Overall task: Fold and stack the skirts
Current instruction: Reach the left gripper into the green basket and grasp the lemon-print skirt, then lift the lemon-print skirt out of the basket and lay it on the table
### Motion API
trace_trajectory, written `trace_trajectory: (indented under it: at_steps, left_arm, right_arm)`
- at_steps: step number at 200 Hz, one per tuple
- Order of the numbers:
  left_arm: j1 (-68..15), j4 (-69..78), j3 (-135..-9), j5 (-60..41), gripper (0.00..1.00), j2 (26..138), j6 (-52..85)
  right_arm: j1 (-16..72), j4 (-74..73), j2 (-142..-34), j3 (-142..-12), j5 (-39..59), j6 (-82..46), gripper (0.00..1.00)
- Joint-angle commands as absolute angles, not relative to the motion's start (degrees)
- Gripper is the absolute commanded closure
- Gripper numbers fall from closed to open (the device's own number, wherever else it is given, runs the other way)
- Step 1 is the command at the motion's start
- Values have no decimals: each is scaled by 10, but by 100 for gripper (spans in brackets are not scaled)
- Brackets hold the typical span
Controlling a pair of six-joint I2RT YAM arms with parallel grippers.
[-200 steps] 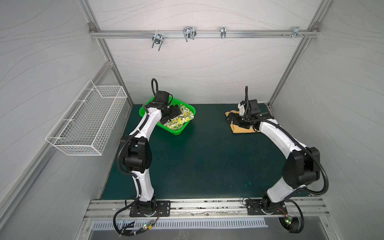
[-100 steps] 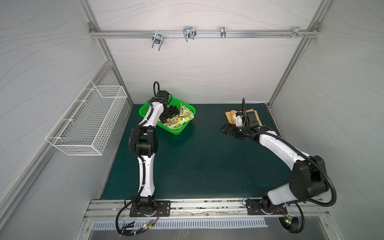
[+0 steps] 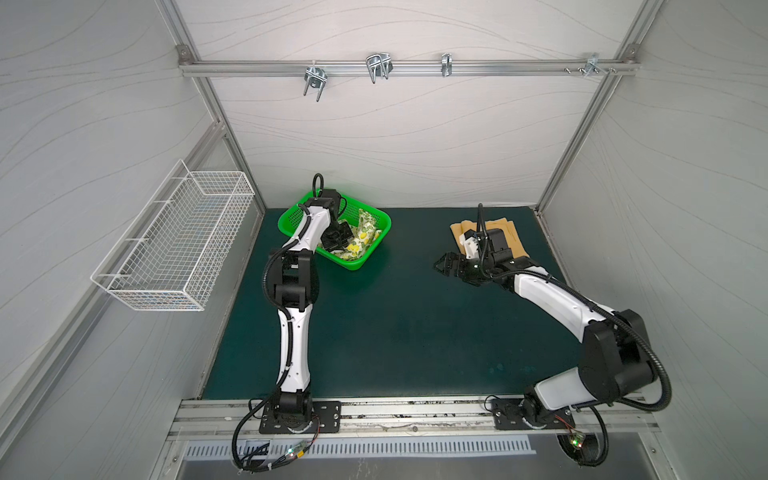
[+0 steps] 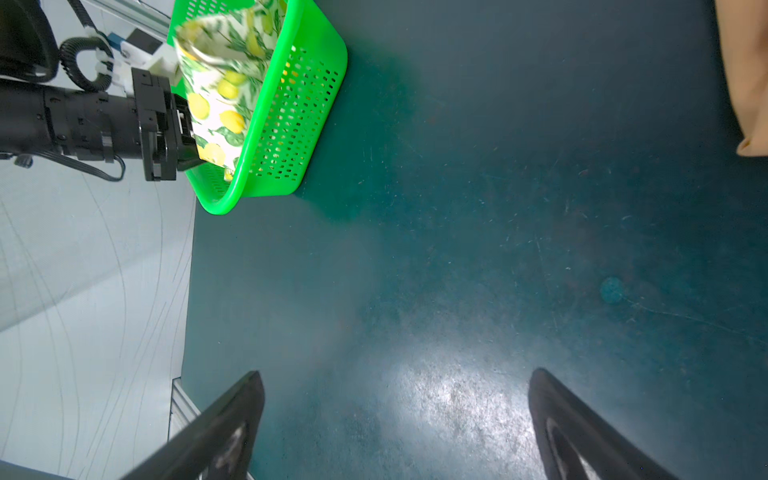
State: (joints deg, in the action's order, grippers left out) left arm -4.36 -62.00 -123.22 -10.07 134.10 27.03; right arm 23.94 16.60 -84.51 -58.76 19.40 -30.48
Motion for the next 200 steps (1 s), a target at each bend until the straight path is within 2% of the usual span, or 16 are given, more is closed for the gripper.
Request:
trace_trajectory:
  at_steps: [1, 102, 173, 200]
  left_arm:
    - [-47, -619, -1242, -127, 100, 1314, 275]
    - [-86, -560, -1242, -175, 100, 1119, 270]
    - [-217, -505, -1060, -131, 100, 897, 254]
    - [-250, -456, -971, -200, 100, 822, 289]
  right_arm:
    - [243, 177, -822, -577, 194, -303, 1]
    - [243, 235, -720, -564, 147, -284, 1]
    - [238, 229, -658, -538, 109, -284, 1]
    - [227, 222, -637, -525, 105, -285, 1]
